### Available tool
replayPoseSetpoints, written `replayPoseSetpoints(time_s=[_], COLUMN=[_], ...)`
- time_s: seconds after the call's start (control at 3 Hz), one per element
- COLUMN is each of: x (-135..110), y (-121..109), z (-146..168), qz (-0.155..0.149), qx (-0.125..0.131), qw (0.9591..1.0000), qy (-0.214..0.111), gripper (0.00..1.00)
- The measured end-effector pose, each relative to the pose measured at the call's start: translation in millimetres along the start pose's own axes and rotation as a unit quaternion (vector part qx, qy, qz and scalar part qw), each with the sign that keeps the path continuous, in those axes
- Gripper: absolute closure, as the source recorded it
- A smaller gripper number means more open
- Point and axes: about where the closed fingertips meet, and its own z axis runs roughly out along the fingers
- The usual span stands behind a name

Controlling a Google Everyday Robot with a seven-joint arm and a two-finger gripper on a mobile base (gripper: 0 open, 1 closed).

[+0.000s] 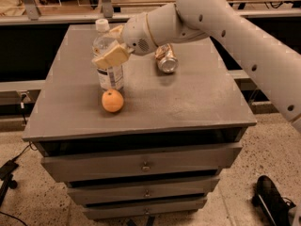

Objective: Move blue plastic bottle near orange can

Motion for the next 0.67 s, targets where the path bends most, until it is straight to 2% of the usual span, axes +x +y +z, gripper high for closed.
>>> replayPoseSetpoints(time_s=[0.67], x=[3.6], y=[0.1], z=[-0.6], qz=[0.002], qx=[0.003], qw=[1.0000], qy=[0.005], gripper=[0.08])
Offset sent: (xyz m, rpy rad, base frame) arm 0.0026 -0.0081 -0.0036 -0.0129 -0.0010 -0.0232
